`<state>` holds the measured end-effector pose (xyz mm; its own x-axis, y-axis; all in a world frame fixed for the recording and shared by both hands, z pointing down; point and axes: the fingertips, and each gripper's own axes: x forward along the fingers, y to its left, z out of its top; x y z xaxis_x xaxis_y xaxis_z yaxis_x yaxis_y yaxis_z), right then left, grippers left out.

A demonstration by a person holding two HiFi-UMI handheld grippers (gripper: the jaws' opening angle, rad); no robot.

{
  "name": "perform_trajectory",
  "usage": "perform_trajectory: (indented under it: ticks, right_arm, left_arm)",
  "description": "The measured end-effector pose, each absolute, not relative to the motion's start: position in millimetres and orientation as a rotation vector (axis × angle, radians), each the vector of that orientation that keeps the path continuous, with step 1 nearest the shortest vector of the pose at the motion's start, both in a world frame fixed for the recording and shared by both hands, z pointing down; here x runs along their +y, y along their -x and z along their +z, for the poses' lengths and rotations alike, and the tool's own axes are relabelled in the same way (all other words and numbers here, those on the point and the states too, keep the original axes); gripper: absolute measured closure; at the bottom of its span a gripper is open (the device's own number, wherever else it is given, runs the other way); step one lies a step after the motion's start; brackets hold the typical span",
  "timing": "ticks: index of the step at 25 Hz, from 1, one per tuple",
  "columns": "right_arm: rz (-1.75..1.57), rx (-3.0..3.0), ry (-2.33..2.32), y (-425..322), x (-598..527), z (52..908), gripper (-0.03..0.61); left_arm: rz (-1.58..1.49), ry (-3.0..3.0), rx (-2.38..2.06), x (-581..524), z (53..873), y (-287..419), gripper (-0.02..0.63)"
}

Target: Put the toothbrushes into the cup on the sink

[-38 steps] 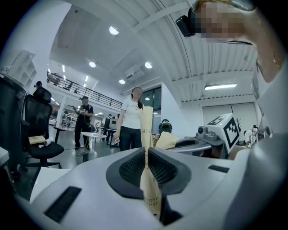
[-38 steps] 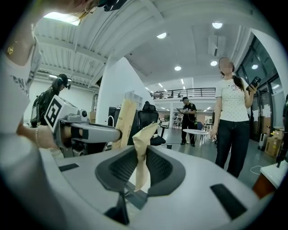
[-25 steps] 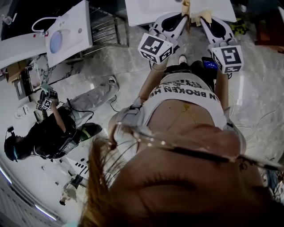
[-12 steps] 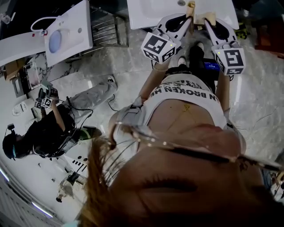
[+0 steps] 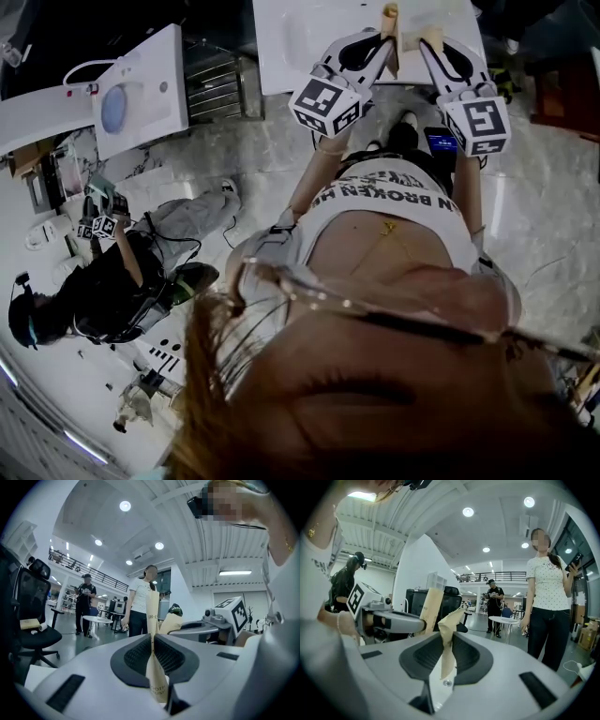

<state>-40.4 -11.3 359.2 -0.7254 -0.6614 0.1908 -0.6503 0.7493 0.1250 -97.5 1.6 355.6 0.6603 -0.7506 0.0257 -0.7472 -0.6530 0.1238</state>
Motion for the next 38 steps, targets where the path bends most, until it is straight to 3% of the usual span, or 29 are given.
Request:
perform_trajectory:
  ticks: [10, 22, 38]
  right_arm:
    - [-0.046, -2.768, -0.964, 3, -89, 365, 0.506]
    - [-0.052, -2.798, -0.862, -2, -132, 377, 0.506]
    - [-0.033, -2.734, -1.04, 47, -177, 369, 0.506]
  left_arm:
    - [0.0, -2.716, -1.335, -78, 358, 58, 0.58]
    - [0.001, -2.656, -1.46, -111, 368, 59, 0.58]
    - [-0.05, -2.737, -1.318, -171, 362, 112, 0.58]
